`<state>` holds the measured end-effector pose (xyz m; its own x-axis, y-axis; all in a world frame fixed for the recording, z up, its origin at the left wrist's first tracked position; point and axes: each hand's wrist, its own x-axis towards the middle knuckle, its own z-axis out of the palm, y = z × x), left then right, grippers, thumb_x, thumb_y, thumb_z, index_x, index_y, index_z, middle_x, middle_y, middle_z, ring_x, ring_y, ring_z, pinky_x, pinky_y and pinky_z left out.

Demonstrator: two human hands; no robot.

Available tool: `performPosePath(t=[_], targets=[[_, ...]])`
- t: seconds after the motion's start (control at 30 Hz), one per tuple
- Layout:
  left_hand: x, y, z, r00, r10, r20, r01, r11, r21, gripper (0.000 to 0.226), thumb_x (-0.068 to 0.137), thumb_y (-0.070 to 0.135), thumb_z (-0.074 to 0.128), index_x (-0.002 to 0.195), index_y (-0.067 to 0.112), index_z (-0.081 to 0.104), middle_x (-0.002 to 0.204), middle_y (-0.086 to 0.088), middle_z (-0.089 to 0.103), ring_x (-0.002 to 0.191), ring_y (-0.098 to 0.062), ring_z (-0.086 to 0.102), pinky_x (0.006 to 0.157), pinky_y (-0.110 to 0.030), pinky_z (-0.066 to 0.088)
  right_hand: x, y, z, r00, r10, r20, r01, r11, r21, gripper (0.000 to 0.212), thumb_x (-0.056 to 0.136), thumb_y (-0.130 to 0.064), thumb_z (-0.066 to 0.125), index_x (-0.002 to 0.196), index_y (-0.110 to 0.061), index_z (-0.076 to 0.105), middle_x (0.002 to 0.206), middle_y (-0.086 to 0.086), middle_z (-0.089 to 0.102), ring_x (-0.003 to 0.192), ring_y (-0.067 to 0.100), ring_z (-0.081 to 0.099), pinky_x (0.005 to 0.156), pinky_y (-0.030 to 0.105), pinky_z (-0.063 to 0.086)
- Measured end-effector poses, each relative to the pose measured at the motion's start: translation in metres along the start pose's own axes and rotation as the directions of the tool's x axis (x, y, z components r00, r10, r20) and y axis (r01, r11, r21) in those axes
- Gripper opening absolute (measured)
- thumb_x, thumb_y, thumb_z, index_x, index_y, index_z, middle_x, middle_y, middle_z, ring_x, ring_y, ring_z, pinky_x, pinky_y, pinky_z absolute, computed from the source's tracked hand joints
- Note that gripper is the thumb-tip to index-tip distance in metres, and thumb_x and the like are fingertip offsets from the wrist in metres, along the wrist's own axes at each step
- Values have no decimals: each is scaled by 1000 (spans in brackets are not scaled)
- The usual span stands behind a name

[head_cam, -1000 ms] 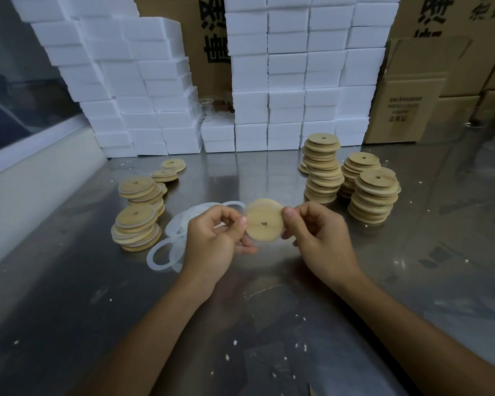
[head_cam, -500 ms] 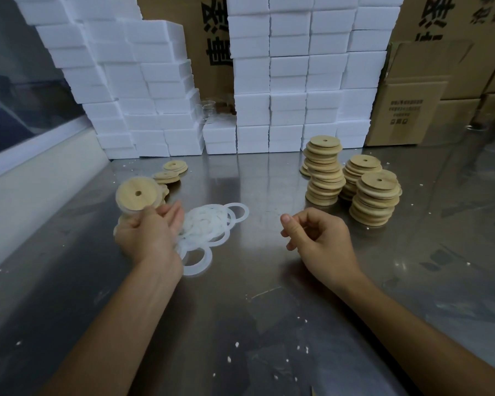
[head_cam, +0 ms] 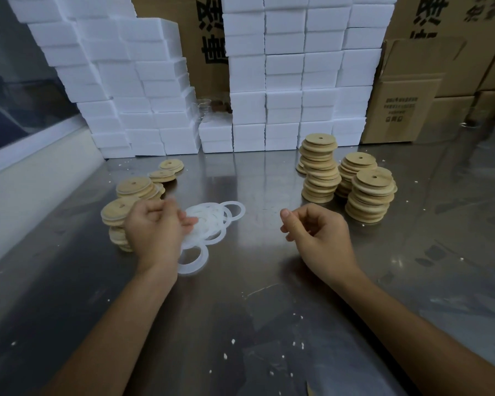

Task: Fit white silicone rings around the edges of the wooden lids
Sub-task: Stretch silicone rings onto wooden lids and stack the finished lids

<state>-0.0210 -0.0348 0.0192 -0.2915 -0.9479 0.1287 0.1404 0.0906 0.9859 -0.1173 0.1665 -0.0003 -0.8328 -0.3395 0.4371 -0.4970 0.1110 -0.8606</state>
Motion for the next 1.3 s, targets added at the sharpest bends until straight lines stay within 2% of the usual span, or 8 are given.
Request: performPosePath(t=[0.1,0.2,0.33,0.53,0.77,1.03,1.17,1.3], targets=[[-9,-11,0,908,315,277,-406,824,396,19,83,18,72,72,21,57,61,3,61,56,-14,61,54,-30,49,6,1,-9,986,-107,-125,94,990,-107,17,92,-25,68,80,-12,68,72,-5,67,66,12,61,63,33,52],[-15,-14,-2,795,293,532,-579,629,519,26,77,30,80,72,23,55,60,9,52,57,-10,51,56,-24,40,19,5,-29,936,-240,-259,153,936,-316,10,89,-21,68,95,-12,66,91,-3,64,90,18,56,80,39,49],[-17,-10,-4,766,195,612,-618,486,618,30,74,40,81,72,24,56,65,10,51,63,-10,49,61,-24,36,35,16,-58,895,-310,-321,78,817,-571,40,87,-26,68,125,-17,57,131,7,53,126,27,40,100,42,34],[-20,-3,-3,799,133,586,-578,440,688,11,84,17,72,86,16,61,84,0,64,78,-14,55,70,-24,38,48,38,-80,982,12,-188,-145,687,-712,66,89,-41,64,148,-32,35,158,1,28,146,28,22,116,52,13],[-23,5,-4,806,142,575,-567,464,680,25,75,-3,68,84,18,58,89,-4,65,86,-22,60,75,-36,51,46,42,-79,932,-241,-272,15,773,-634,35,86,-10,61,121,-16,63,125,8,61,116,30,50,97,41,26],[-22,3,0,771,208,603,-600,555,576,33,72,-11,69,81,20,60,87,3,61,73,-14,56,58,-21,42,38,18,-57,876,-402,-266,266,863,-430,28,101,-28,55,125,-14,59,115,1,66,102,20,60,84,32,46],[-26,3,3,744,196,639,-563,698,442,40,70,-12,68,74,26,60,75,12,61,66,-10,58,56,-13,39,26,7,-39,937,-282,-205,253,955,-154,22,100,-24,59,122,-24,58,101,-17,61,80,22,65,67,46,55],[-30,1,4,666,229,710,-586,749,309,41,72,-12,69,75,28,61,77,8,64,70,-10,60,64,-18,49,16,-2,-21,995,21,-100,5,969,249,19,93,-9,66,112,-10,65,88,-6,68,69,14,72,52,34,60]])
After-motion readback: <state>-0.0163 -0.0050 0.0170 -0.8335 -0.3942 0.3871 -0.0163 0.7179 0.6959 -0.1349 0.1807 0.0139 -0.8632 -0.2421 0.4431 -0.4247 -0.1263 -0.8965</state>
